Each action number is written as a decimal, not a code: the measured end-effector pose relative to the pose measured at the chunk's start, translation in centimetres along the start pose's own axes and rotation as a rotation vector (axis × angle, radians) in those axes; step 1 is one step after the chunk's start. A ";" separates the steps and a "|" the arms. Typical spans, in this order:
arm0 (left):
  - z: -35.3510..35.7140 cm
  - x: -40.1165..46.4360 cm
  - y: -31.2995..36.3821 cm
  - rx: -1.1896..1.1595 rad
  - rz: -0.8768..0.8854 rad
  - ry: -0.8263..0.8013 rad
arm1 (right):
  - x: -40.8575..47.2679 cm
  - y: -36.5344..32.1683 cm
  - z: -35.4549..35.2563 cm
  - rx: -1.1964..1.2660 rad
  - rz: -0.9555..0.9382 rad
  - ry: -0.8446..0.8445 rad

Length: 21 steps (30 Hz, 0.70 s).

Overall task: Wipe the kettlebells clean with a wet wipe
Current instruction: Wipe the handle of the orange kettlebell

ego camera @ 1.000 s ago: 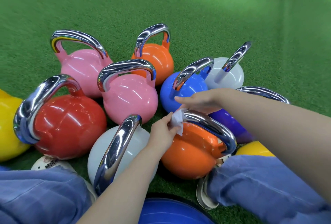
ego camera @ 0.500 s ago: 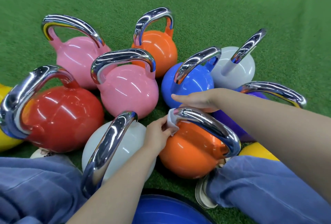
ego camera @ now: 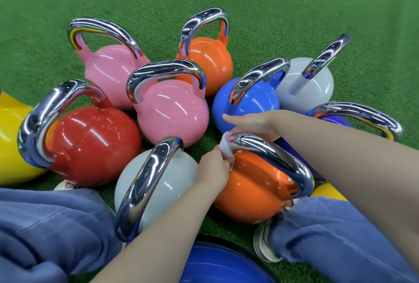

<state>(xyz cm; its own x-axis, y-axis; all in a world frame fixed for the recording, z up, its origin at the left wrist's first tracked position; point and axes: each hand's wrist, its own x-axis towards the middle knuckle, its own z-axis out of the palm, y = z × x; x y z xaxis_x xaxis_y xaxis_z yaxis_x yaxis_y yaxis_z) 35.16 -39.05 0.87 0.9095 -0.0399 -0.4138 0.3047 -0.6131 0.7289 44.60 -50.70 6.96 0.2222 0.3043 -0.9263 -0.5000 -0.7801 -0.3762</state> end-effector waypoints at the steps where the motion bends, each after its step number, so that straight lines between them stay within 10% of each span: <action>1: 0.0 -0.5 0.5 -0.012 0.009 0.026 | -0.4 0.2 -0.1 0.005 -0.016 0.004; 11: 0.7 -3.0 4.1 -0.796 -0.274 0.076 | -2.2 1.0 -0.3 -0.010 -0.021 0.012; 21: 0.7 -3.0 2.4 -0.461 -0.132 -0.010 | -1.0 -0.8 -1.0 -0.115 0.055 -0.040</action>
<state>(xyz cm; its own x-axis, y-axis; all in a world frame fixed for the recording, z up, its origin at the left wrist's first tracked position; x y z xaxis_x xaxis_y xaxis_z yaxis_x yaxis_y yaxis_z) 32.99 -40.97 3.41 0.8522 0.0057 -0.5231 0.5135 -0.2001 0.8344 45.56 -50.97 8.23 0.1620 0.2788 -0.9466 -0.4106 -0.8532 -0.3216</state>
